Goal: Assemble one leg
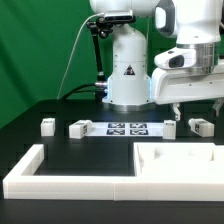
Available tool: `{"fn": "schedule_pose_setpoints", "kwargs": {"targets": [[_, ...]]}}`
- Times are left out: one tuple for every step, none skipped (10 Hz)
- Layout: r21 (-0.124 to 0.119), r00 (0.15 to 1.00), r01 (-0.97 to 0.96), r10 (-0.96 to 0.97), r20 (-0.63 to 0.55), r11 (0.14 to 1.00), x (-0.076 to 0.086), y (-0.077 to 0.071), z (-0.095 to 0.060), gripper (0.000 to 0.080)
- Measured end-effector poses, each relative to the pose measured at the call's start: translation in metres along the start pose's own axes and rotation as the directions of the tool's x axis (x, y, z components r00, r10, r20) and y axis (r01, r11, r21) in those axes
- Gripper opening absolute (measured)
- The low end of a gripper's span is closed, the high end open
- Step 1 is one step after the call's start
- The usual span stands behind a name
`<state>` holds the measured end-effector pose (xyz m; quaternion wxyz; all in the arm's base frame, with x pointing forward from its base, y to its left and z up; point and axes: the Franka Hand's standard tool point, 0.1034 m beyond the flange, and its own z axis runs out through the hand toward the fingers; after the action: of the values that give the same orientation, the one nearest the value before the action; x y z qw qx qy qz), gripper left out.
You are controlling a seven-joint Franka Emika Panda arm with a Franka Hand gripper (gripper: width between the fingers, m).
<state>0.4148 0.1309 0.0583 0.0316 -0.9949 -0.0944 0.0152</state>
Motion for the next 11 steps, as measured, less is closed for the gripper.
{"fn": "schedule_pose_setpoints", "kwargs": {"targets": [[0.000, 1.000, 0.004, -0.004, 0.004, 1.000, -0.001, 0.000, 0.001, 0.0649], [0.001, 1.000, 0.009, -0.009, 0.014, 1.000, -0.005, -0.002, 0.004, 0.0649], [0.003, 0.999, 0.017, -0.017, 0.029, 1.000, -0.013, -0.013, 0.008, 0.0649], [0.000, 0.996, 0.021, -0.021, 0.083, 1.000, -0.022, -0.020, 0.010, 0.0649], [-0.006, 0.982, 0.028, -0.026, 0.188, 1.000, -0.030, -0.022, 0.009, 0.0649], [-0.007, 0.967, 0.031, -0.028, 0.255, 1.000, -0.033, -0.024, 0.007, 0.0649], [-0.007, 0.943, 0.029, -0.025, 0.332, 1.000, -0.035, -0.024, 0.006, 0.0649], [-0.006, 0.921, 0.026, -0.022, 0.390, 1.000, -0.033, -0.024, 0.005, 0.0649], [-0.003, 0.874, 0.027, -0.022, 0.485, 1.000, -0.038, -0.026, 0.005, 0.0649], [0.003, 0.830, 0.025, -0.023, 0.557, 1.000, -0.037, -0.027, 0.006, 0.0649], [0.008, 0.783, 0.025, -0.024, 0.621, 1.000, -0.037, -0.028, 0.006, 0.0649]]}}
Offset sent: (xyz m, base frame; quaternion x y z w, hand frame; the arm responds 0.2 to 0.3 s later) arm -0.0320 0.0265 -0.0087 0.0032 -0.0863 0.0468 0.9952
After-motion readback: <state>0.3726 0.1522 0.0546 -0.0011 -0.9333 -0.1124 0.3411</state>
